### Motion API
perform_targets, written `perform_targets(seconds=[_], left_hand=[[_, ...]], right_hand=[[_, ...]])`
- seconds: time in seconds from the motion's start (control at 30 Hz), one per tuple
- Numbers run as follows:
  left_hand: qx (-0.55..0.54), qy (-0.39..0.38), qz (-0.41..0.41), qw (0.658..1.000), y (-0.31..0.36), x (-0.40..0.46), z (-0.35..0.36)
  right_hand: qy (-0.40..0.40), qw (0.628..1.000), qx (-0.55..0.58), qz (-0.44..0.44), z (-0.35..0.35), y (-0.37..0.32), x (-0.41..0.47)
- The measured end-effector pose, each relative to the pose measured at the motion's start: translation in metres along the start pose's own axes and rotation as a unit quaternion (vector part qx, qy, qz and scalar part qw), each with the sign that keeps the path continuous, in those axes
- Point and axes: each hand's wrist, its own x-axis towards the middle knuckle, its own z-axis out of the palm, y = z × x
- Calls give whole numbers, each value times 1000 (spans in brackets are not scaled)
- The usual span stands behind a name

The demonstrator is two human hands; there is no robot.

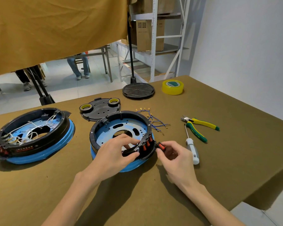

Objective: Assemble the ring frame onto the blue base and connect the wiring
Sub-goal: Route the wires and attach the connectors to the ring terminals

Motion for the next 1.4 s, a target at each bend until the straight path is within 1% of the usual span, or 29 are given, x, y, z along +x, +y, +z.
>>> perform_targets(seconds=[0.1, 0.2, 0.3, 0.37, 0.57, 0.67, 0.77, 0.9, 1.07, 1.2, 1.3, 1.4], left_hand=[[3, -22, -5, 1000, -2, 1, -2], [4, -34, -6, 999, -5, 0, -3], [3, -27, -4, 1000, -5, -1, -3], [11, -19, -2, 1000, -5, -1, -1], [35, -2, 4, 999, -7, -3, 3], [32, -1, 0, 999, -6, -2, 3], [37, -4, -6, 999, -6, -2, 3], [46, -4, -9, 999, -6, -3, 4], [42, -1, -8, 999, -7, -2, 4], [42, -5, -4, 999, -6, -2, 4], [33, -1, -2, 999, -6, -3, 3], [-7, 10, -9, 1000, 1, -3, 2]], right_hand=[[-19, 1000, 15, 8, 7, -6, -5], [-43, 999, 7, 2, 17, -15, -8], [-46, 999, -15, -15, 21, -20, -10], [-43, 999, -13, -12, 19, -19, -11], [-84, 995, 31, 37, 12, -16, -18], [-78, 996, 43, 33, 11, -19, -17], [-70, 997, 13, 12, 13, -23, -14], [-50, 999, 0, -3, 16, -30, -9], [-37, 992, -82, -89, 19, -36, -4], [-50, 993, -62, -91, 22, -37, -5], [-46, 995, -40, -76, 24, -35, -7], [-47, 997, -4, -59, 25, -35, -9]])
